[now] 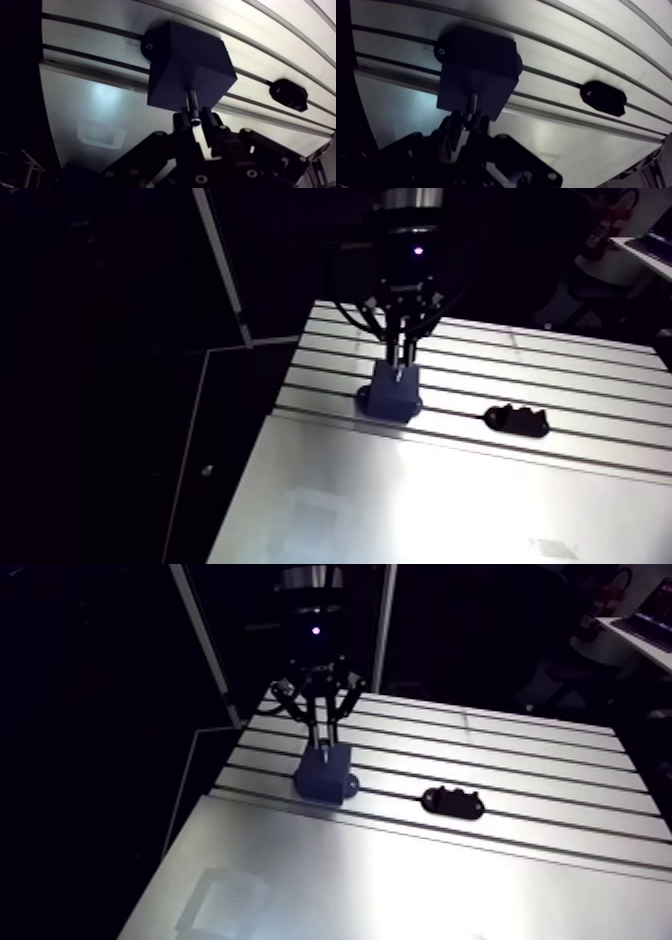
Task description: Pick up the M10 bolt and insert it into the hole until fully seated.
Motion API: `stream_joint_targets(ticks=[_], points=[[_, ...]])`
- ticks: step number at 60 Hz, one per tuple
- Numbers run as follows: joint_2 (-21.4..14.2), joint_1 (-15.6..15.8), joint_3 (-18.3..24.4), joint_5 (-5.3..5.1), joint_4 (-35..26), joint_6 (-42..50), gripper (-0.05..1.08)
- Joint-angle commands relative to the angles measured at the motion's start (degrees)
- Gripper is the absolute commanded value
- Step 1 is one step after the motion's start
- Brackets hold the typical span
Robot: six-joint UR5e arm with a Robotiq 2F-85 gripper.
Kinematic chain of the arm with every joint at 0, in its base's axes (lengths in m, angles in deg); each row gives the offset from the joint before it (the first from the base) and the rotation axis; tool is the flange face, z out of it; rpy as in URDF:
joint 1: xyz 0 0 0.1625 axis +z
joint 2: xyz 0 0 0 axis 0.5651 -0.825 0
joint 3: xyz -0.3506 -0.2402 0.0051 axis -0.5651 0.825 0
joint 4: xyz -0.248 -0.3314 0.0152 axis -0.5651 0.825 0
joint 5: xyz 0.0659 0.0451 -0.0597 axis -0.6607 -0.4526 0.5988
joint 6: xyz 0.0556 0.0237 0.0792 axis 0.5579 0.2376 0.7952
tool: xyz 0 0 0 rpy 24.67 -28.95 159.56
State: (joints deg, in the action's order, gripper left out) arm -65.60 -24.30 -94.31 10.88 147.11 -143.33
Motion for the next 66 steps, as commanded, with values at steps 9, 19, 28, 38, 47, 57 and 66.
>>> stream_joint_targets(ticks=[9,19,28,38,47,57,66], points=[[0.25,0.00,-0.76,0.05,1.18,-0.02,1.07],[0.33,0.00,-0.95,0.21,1.18,-0.09,1.00],[0.01,0.00,-0.94,0.39,1.00,-0.19,0.02],[-0.53,-0.09,-0.54,0.07,1.01,-0.10,0.00],[-2.07,-0.17,0.92,-0.71,1.00,-0.10,0.00],[-6.03,-2.01,3.72,-2.68,1.00,1.63,0.00],[-9.33,-3.76,5.18,-2.44,0.25,2.34,0.01]])
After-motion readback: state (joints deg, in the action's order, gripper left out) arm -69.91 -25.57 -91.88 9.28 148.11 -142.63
